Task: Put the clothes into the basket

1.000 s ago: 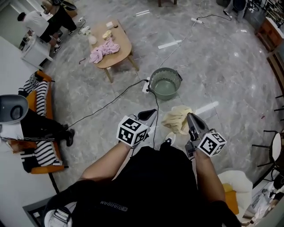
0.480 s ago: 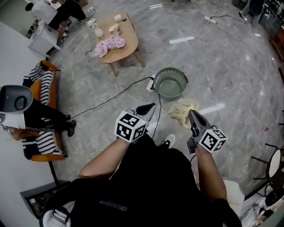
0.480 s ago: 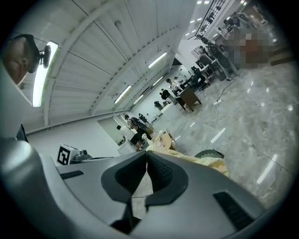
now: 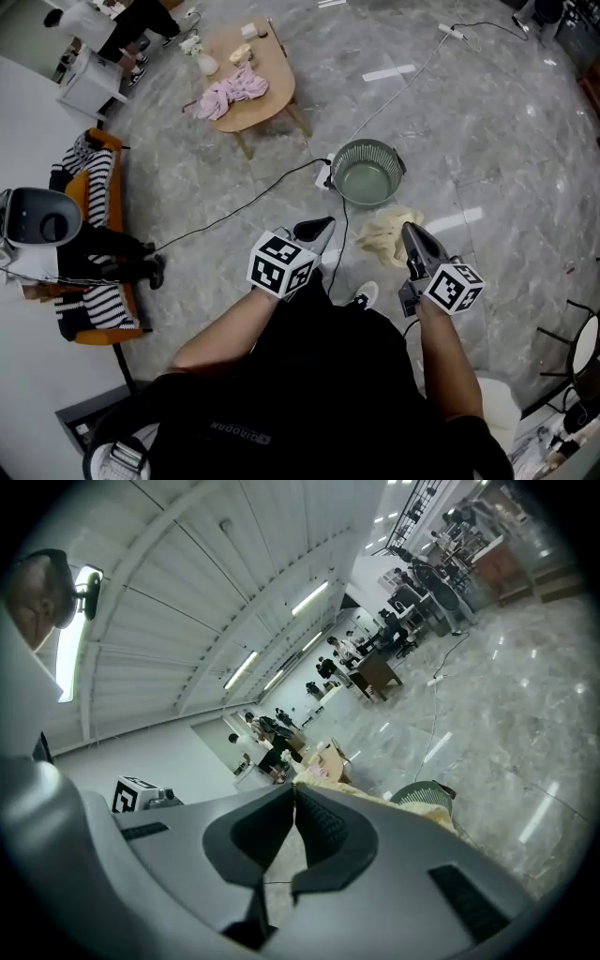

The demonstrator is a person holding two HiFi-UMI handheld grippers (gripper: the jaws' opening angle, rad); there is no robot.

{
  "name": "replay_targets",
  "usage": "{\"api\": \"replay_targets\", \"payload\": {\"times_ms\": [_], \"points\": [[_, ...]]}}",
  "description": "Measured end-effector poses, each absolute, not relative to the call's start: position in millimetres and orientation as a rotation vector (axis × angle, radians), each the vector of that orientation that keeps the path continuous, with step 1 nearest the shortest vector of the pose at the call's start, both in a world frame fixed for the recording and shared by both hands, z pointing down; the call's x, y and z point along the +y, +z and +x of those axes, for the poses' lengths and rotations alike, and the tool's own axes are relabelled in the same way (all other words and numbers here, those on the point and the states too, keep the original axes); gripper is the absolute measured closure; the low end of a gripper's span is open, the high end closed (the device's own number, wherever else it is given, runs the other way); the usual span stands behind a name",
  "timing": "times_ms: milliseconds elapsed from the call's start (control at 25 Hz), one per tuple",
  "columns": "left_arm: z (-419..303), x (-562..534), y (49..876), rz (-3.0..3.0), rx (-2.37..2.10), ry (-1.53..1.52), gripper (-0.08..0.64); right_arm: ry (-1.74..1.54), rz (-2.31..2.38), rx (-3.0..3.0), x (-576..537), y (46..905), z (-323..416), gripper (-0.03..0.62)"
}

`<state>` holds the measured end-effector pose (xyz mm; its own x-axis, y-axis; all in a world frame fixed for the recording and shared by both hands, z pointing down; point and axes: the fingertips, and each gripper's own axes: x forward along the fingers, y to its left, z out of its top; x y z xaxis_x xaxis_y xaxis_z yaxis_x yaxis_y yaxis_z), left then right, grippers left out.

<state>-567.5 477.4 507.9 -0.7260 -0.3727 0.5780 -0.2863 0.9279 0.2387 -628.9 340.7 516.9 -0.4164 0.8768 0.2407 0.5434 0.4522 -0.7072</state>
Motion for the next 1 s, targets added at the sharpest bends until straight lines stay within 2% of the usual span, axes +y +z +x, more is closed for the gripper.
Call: {"api": "replay_targets", "payload": {"times_ms": [320,760,1000], "points": [[-601.7,525.4,523.2,0.535,-2.390,-0.153,0.559,0.733,-1.072,-2.157,383.8,528.5,-675.3,0.571],[-640.8,590.0,533.6,0.578,-2.371,-0.170,0.559,0.692,-0.945,-2.216,459.5,559.7,-784.6,0.571],[-643.1,626.9,547.9,0.574,-2.352,-0.185,0.560,0.666,-0.821,-2.173,496.0,623.8,-816.6,0.571]]}}
